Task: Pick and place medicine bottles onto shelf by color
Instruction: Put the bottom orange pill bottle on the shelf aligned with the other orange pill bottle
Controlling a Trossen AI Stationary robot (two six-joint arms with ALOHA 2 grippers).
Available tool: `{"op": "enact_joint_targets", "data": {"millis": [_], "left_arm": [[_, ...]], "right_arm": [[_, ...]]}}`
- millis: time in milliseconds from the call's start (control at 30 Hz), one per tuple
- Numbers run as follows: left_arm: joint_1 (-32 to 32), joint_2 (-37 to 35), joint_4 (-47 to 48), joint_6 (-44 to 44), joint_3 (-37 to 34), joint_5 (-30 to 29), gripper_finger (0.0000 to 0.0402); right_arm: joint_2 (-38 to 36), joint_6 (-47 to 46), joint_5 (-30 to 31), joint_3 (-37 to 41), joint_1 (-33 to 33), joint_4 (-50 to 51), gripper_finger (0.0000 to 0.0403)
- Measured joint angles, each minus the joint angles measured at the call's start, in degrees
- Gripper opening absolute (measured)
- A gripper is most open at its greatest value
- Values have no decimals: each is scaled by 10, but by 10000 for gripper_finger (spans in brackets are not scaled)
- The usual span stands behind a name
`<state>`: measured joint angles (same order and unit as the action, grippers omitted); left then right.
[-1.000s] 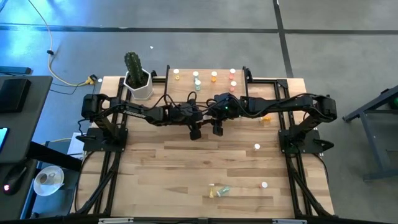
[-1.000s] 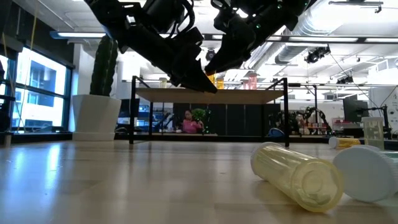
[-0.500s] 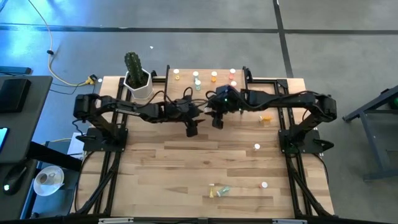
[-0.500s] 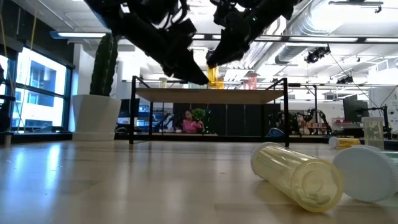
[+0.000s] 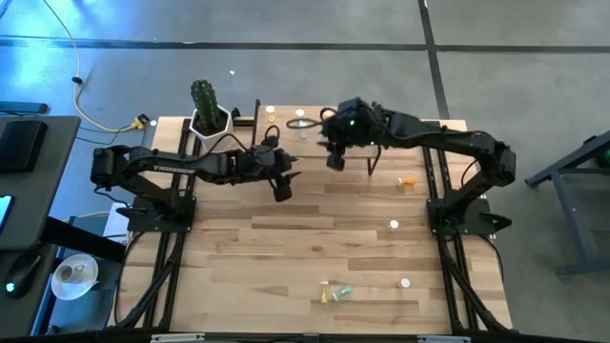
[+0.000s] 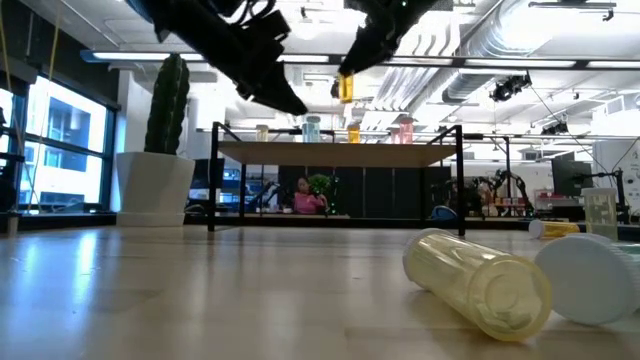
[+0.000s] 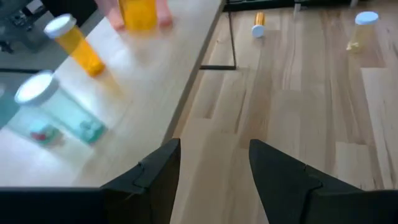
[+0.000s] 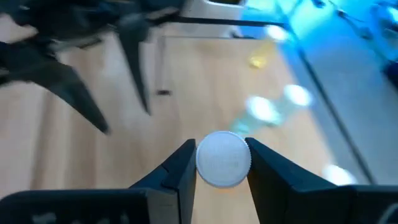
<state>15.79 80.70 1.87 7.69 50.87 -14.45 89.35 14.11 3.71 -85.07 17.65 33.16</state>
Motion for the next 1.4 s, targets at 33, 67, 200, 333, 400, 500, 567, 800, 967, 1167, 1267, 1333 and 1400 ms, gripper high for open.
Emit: {"op": "enact_joint_targets", "data": {"millis": [33,67,200,333,400,500,567,800,967,1167,1267,1333,1400], "left_arm": [[4,-7,-9,-3,-10,5,180],[8,-15,-24,-9,-21,12,180],[26,-50,-73,-38,-73,27,180],[39,-77,-117,-54,-113,27,180],[44,-86,-124,-60,-123,27,180],[47,-91,-125,-60,-126,27,180],[47,-91,-124,-60,-127,27,180],[47,-91,-125,-60,-127,31,180],[47,-91,-123,-60,-127,36,180],[47,-91,-123,-60,-127,36,180],[47,-91,-123,-60,-127,35,180],[47,-91,-123,-60,-127,36,180],[47,-91,-122,-60,-127,36,180]], "right_arm": [[-3,5,13,-13,2,18,108],[-9,11,23,-26,4,28,108],[-49,28,27,-52,9,39,108],[-104,43,30,-50,14,35,108],[-131,39,34,-45,22,35,108],[-159,24,34,-22,35,32,108],[-172,13,33,10,47,20,108],[-168,-42,-9,159,83,-132,108],[-132,-78,-28,184,86,-158,108],[-71,-79,-50,149,90,-150,108],[-55,-89,-59,138,97,-149,108],[-47,-95,-59,135,101,-150,108],[-38,-98,-59,135,104,-151,108]]}}
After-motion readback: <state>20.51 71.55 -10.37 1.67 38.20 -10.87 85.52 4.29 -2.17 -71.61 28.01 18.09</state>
